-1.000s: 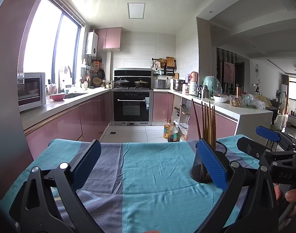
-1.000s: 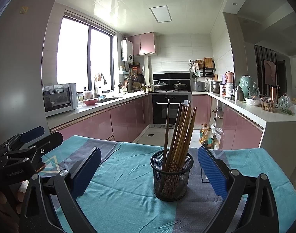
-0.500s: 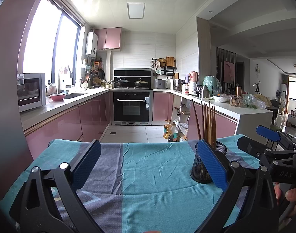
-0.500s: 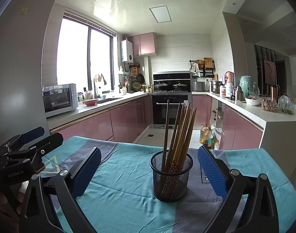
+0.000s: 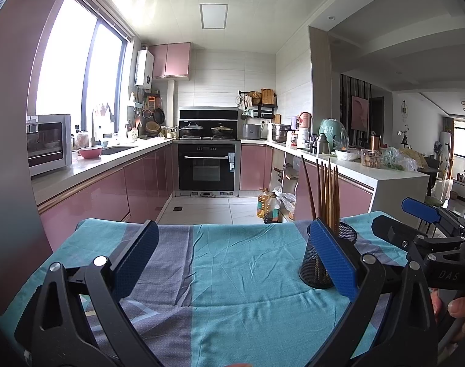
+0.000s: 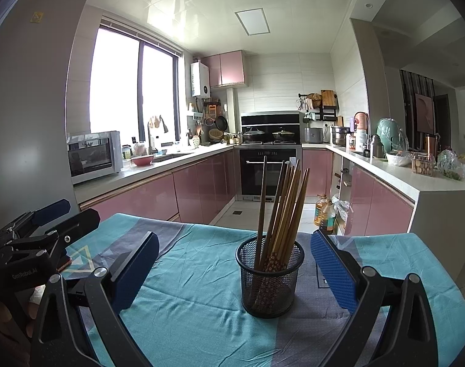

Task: Organize utensils

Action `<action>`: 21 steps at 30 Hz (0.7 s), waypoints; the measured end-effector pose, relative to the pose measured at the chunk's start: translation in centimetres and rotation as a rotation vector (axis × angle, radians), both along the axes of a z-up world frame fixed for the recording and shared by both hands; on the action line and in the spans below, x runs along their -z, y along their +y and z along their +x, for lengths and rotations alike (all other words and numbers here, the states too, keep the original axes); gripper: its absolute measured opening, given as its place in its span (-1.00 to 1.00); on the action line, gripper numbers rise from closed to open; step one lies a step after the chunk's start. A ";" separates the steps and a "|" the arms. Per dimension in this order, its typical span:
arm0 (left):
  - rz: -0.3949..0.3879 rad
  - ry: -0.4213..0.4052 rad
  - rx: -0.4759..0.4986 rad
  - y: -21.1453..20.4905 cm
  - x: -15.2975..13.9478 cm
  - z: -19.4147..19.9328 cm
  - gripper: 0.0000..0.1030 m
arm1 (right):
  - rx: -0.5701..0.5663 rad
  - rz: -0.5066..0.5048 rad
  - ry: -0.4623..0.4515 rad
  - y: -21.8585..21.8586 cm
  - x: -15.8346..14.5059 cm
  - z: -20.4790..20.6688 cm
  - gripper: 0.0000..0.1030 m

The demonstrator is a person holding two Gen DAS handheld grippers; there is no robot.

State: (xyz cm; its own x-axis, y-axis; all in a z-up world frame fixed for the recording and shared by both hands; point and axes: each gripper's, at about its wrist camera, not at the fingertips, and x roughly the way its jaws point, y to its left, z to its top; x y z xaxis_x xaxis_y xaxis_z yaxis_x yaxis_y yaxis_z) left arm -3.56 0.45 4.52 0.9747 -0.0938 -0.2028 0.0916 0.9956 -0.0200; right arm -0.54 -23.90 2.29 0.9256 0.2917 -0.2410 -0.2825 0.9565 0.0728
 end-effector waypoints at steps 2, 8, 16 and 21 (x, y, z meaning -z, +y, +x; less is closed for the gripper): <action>-0.001 0.002 0.001 0.0 0.2 0.0 0.89 | -0.001 0.000 0.003 0.0 0.0 0.1 0.87; 0.000 0.003 -0.001 0.0 0.2 0.0 0.89 | 0.000 0.000 0.002 0.0 0.0 0.1 0.87; 0.000 0.007 0.001 0.0 0.4 0.0 0.89 | -0.003 0.003 0.005 0.0 0.0 0.1 0.87; 0.002 0.008 0.002 0.0 0.5 0.0 0.89 | -0.003 0.004 0.007 -0.1 0.1 0.1 0.87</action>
State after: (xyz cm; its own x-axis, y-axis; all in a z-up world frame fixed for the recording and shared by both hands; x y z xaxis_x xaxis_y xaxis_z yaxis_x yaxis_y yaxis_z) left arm -3.59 0.40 4.04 0.9730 -0.0949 -0.2103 0.0930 0.9955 -0.0187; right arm -0.40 -23.98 2.15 0.9233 0.2950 -0.2460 -0.2844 0.9555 0.0782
